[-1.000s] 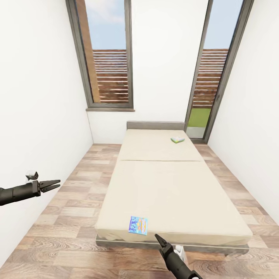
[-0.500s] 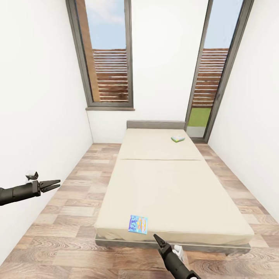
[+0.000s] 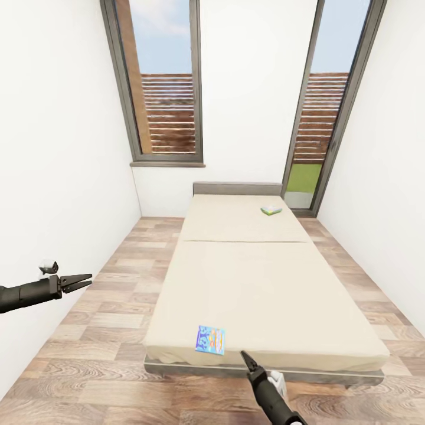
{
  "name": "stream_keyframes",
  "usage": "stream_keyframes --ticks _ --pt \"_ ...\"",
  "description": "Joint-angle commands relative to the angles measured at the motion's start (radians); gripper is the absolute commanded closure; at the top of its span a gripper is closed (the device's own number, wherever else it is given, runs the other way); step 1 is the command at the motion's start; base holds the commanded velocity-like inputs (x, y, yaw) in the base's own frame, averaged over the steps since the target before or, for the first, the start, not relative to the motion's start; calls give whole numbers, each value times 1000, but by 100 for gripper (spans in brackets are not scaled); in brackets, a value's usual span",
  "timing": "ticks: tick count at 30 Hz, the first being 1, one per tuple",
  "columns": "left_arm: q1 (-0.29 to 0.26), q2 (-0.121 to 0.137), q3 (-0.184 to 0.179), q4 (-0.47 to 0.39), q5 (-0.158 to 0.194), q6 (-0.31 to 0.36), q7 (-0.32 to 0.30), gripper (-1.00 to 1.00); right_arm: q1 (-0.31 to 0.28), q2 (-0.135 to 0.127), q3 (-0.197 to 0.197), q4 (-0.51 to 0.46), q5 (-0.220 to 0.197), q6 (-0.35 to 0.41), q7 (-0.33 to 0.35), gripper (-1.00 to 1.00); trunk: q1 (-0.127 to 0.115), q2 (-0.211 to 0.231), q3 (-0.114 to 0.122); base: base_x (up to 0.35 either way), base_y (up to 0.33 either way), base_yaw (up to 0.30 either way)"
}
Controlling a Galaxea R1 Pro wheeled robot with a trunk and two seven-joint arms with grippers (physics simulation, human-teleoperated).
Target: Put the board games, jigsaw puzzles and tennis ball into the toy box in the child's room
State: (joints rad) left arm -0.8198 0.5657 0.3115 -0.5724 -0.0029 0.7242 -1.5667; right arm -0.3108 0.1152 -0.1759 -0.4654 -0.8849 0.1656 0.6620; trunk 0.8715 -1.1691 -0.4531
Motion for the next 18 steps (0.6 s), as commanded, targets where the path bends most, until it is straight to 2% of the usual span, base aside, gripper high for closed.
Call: stream_keyframes --ticks 1,6,18 --pt "-1 0 0 0 -1 10 -4 -100 -1 0 -5 0 -29 10 3 -100 4 -8 -4 0 0 0" --pt "-1 -1 0 0 0 9 -4 -100 -1 -1 -4 1 -67 6 2 -100 23 -43 -20 0 0 0" --pt "-1 -1 0 0 1 9 -4 -100 -1 1 1 1 -66 0 2 -100 69 -127 -58 0 0 0"
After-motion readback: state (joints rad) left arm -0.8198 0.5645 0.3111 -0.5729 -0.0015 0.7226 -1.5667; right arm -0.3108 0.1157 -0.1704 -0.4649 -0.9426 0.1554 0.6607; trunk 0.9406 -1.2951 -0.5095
